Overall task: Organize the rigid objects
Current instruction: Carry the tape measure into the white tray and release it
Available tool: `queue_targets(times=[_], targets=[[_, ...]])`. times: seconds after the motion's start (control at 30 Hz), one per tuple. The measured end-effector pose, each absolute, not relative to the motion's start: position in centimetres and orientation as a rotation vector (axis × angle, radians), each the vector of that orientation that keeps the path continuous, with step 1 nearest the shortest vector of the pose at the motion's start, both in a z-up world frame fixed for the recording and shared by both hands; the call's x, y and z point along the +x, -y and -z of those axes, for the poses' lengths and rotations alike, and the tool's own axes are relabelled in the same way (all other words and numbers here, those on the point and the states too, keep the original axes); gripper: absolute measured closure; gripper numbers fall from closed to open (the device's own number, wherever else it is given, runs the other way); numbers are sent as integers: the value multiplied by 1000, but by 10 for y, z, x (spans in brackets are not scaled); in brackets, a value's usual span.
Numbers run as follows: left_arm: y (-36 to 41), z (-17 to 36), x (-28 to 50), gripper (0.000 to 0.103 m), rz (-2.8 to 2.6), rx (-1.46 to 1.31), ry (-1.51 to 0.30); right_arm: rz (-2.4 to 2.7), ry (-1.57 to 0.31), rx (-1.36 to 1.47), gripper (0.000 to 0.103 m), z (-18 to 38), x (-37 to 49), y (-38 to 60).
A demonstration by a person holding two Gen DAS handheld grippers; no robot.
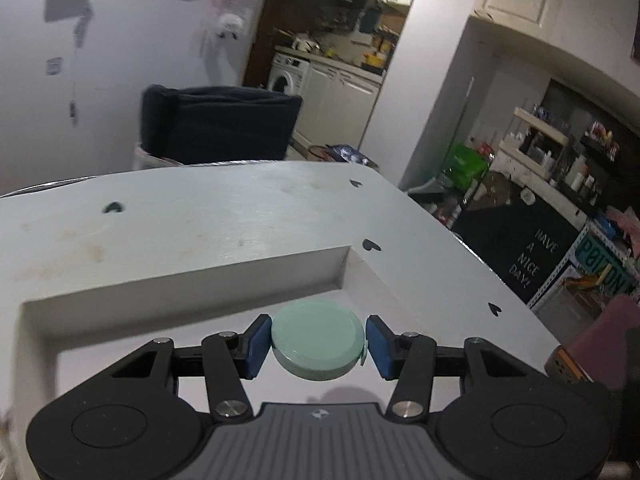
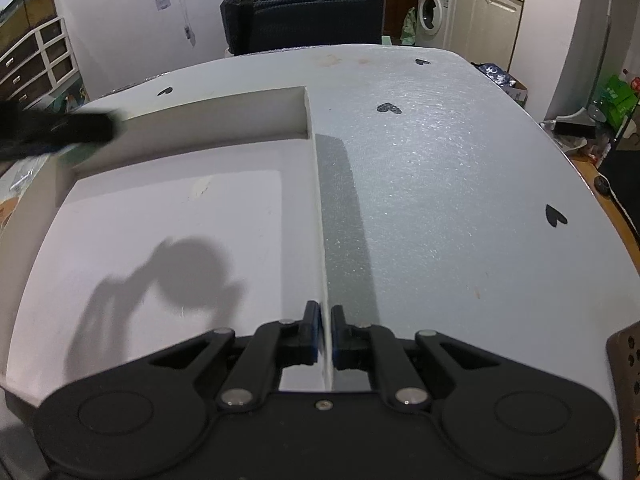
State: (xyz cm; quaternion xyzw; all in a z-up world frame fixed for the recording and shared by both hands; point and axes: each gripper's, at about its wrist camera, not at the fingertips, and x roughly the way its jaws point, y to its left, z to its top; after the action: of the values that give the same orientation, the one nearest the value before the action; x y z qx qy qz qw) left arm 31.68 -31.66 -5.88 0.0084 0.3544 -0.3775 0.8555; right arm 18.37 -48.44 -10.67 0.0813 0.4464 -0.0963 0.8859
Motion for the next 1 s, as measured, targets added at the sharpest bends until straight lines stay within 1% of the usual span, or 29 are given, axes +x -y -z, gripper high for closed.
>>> queue_targets(times=[0.33,0.57,0.67,0.7,0.8,0.9,0.97,1.0], targets=[[379,97,361,51,850,54,-849,195,-942,177,98,106,186,485],[396,117,372,51,864,71,-892,201,-965,188,97,105,191,487],[399,120,373,50,854,77,-875,201,-972,189,97,105,193,487],[400,121,374,49,854,78,-871,201,-976,189,97,105,193,487],[396,120,375,32,860,54,-876,197,-984,185,97,105,195,488],[388,114,370,30,866,41,-883,197,-990,182,98,106,196,487],[378,105,364,25,876,20,-885,201,-995,175,97,105,198,487],[372,100,360,21,882,14,-878,201,-997,173,97,105,198,486]])
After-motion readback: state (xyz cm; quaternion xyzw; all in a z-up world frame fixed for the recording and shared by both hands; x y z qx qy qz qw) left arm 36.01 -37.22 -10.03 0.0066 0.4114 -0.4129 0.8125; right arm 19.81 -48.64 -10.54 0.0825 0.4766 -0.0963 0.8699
